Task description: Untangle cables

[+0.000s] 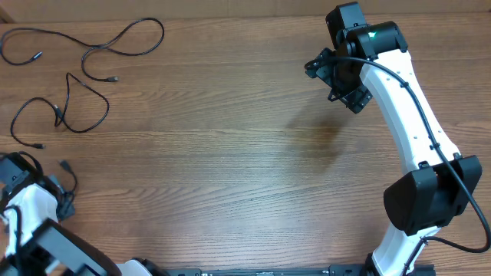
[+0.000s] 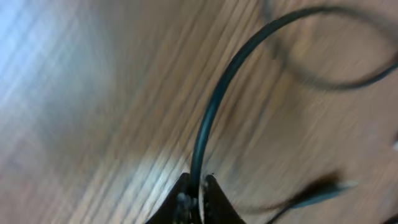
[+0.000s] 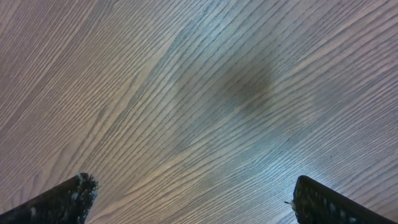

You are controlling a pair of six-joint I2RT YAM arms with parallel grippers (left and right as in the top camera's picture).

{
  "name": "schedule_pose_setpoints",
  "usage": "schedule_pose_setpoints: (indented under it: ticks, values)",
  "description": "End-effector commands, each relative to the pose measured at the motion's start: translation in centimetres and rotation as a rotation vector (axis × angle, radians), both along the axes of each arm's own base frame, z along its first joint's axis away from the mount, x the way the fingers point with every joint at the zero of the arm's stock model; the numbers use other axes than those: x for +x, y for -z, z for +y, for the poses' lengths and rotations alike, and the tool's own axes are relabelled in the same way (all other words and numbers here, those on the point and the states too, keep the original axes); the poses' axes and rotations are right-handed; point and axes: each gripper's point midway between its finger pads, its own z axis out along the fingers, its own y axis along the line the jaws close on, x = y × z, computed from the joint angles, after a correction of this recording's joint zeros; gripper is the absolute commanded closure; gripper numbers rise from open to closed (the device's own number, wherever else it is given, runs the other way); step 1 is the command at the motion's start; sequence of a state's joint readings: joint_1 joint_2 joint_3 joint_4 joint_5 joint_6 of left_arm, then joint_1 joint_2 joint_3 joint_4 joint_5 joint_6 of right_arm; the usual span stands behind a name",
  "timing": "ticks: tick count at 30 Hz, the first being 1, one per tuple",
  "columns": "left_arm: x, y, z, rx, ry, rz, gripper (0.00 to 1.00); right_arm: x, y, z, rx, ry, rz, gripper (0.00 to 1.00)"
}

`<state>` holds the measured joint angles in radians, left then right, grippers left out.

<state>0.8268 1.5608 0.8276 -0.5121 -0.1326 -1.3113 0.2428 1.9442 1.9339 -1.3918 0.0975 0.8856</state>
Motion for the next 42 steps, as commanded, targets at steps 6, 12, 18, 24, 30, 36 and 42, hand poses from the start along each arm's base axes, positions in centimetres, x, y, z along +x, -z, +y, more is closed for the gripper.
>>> schedule_pose_setpoints:
  ticks: [6,12,18,24,30,36,42]
  values:
    - [1.3,3.0,-2.4,-0.193,-0.076,-0.074,0.93,0.0,0.0,-0.4,-0.014,0.002,-0.004,0.0]
    - [2.1,2.9,-3.1,-0.238,-0.059,-0.12,0.9,0.0,0.0,-0.4,-0.014,0.002,-0.004,0.0]
    - [2.9,2.8,-3.9,-0.277,-0.025,-0.157,0.29,0.0,0.0,-0.4,-0.014,0.002,-0.004,0.0]
    - [3.1,2.6,-3.6,-0.239,0.116,-0.137,0.0,0.0,0.0,-0.4,-0.014,0.002,-0.004,0.0]
    - [4.1,0.7,-2.5,-0.139,0.318,-0.135,0.01,0.0,0.0,-0.4,-0.014,0.002,-0.004,0.0]
    - [4.8,-4.0,-2.4,-0.042,0.425,-0.165,0.0,0.0,0.0,-0.4,-0.014,0.002,-0.004,0.0]
    - [8.5,-8.9,-6.5,0.084,0.687,-0.251,0.0,0.0,0.0,-0.4,-0.014,0.003,-0.004,0.0]
